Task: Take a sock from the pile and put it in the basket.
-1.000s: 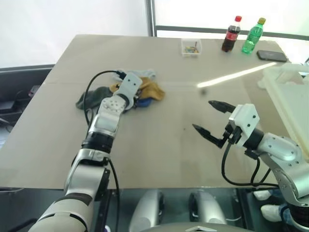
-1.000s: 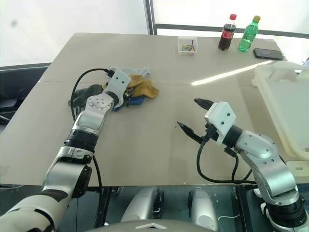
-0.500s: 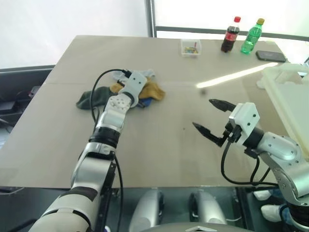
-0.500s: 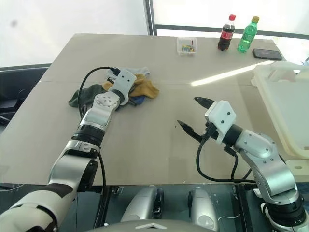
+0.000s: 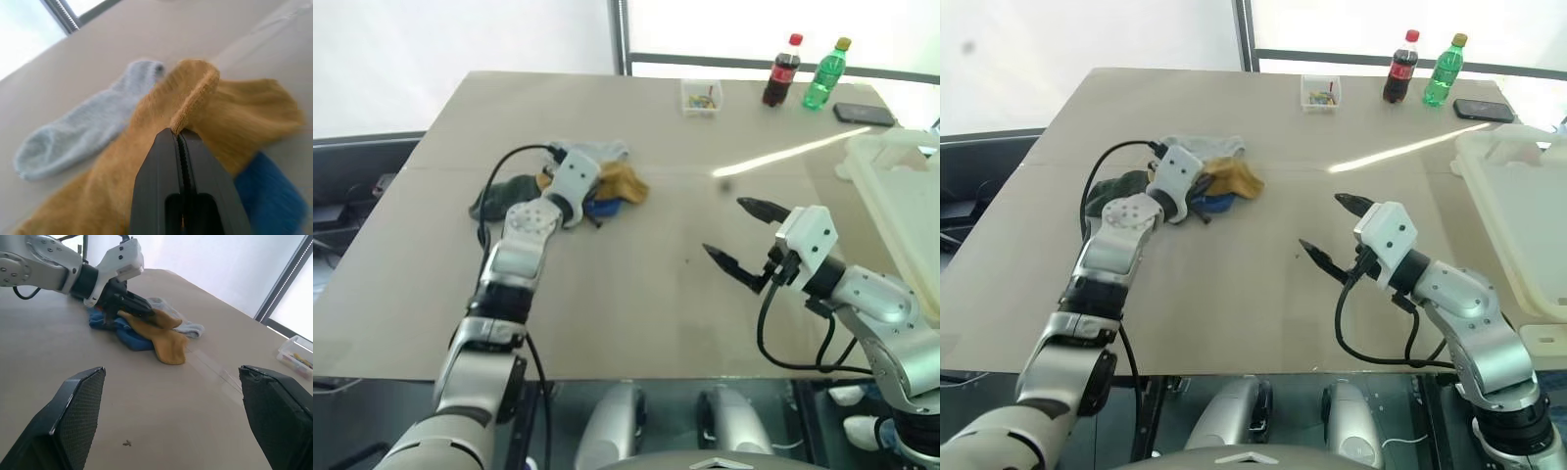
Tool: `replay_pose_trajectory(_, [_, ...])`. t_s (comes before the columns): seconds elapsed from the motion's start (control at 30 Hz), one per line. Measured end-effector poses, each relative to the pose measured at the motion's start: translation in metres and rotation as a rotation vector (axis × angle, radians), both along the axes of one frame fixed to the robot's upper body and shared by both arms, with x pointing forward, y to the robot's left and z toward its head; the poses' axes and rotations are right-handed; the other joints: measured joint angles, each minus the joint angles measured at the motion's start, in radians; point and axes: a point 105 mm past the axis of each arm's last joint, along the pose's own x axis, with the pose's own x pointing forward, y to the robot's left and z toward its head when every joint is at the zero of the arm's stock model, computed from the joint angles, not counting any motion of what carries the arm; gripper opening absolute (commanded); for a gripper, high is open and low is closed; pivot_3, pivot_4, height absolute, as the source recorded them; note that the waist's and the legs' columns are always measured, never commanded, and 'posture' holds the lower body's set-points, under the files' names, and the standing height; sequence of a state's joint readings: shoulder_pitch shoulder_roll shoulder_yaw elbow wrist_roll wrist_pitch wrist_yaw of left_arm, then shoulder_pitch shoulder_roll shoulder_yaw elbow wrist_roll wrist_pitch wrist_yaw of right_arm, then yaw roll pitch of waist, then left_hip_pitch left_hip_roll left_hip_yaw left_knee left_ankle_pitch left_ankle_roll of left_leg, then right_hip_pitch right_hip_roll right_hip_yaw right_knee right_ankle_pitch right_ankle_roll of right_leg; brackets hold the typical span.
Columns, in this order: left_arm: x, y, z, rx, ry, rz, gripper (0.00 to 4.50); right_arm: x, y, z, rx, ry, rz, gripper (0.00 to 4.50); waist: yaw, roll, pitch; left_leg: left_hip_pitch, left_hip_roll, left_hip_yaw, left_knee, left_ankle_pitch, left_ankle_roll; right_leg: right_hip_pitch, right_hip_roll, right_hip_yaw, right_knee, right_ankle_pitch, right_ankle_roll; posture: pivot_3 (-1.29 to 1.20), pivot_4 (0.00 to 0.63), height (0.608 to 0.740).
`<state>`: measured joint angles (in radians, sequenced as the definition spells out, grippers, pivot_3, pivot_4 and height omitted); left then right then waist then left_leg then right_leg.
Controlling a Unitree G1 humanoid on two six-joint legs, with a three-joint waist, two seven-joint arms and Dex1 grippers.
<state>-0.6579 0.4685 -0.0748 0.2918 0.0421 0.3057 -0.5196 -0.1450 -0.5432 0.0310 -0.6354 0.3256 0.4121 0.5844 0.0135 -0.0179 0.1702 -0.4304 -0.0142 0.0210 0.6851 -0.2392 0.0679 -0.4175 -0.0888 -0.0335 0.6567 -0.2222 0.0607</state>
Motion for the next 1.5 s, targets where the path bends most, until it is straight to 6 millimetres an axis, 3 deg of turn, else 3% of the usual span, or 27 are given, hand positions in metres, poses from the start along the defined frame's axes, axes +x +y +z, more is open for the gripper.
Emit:
replay_pose_trajectory(0.37, [-0.067, -0.034, -0.014, -0.083, 0.234, -0.219, 0.06, -0.003, 0.001, -0.006, 0.018, 0.028, -0.004, 4.5, 0.0, 0.0, 0.0, 0.001, 0.0, 0.0, 0.0, -0.002, 0.003, 0.0, 0.0, 0.0, 0.001, 0.0, 0.0, 0.0, 0.15, 0.729])
replay_pose_trajectory(0.63, [-0.109, -0.055, -0.017, -0.154, 0.467, -0.381, 0.06, -0.012, 0.004, -0.021, 0.032, 0.085, 0.0, 4.5, 0.0, 0.0, 0.0, 0.001, 0.0, 0.0, 0.0, -0.001, 0.002, 0.0, 0.0, 0.001, 0.001, 0.0, 0.0, 0.0, 0.15, 0.729])
replay_pose_trajectory(0.77, [-0.133, -0.072, -0.022, -0.187, 0.601, -0.505, 0.06, -0.013, 0.005, -0.019, 0.033, 0.074, -0.003, 4.5, 0.0, 0.0, 0.0, 0.002, 0.001, 0.0, 0.0, -0.001, 0.002, 0.0, 0.001, 0.001, 0.001, 0.0, 0.0, 0.0, 0.15, 0.729])
replay_pose_trajectory(1.1, [-0.148, -0.097, -0.016, -0.253, 0.755, -0.639, 0.06, -0.019, 0.005, -0.025, 0.022, 0.107, -0.002, 4.5, 0.0, 0.0, 0.0, 0.003, 0.001, 0.0, 0.0, -0.002, 0.003, 0.002, 0.001, 0.001, 0.0, -0.001, 0.0, 0.0, 0.15, 0.729])
replay_pose_trajectory(1.27, [-0.159, -0.107, -0.017, -0.351, 0.854, -0.677, 1.65, -0.028, 0.003, -0.038, -0.005, 0.196, 0.04, 4.5, 0.0, 0.0, 0.0, 0.003, 0.001, 0.0, 0.0, -0.002, 0.003, 0.001, 0.001, 0.001, 0.0, -0.001, 0.0, 0.0, 0.15, 0.729])
replay_pose_trajectory(1.4, [-0.165, -0.087, -0.009, -0.361, 0.839, -0.675, 3.2, -0.032, 0.0, -0.048, -0.021, 0.273, 0.047, 4.5, -0.006, 0.001, 0.0, 0.004, 0.002, 0.0, -0.001, -0.002, 0.003, 0.001, 0.001, 0.003, 0.001, -0.003, -0.004, 0.0, 0.15, 0.729])
replay_pose_trajectory(1.5, [-0.163, -0.059, 0.001, -0.327, 0.761, -0.628, 3.2, -0.03, -0.004, -0.053, -0.06, 0.306, 0.027, 4.5, -0.005, 0.001, 0.0, 0.005, 0.002, 0.001, -0.001, -0.002, 0.003, 0.002, 0.001, 0.003, 0.0, -0.003, -0.005, 0.0, 0.15, 0.729])
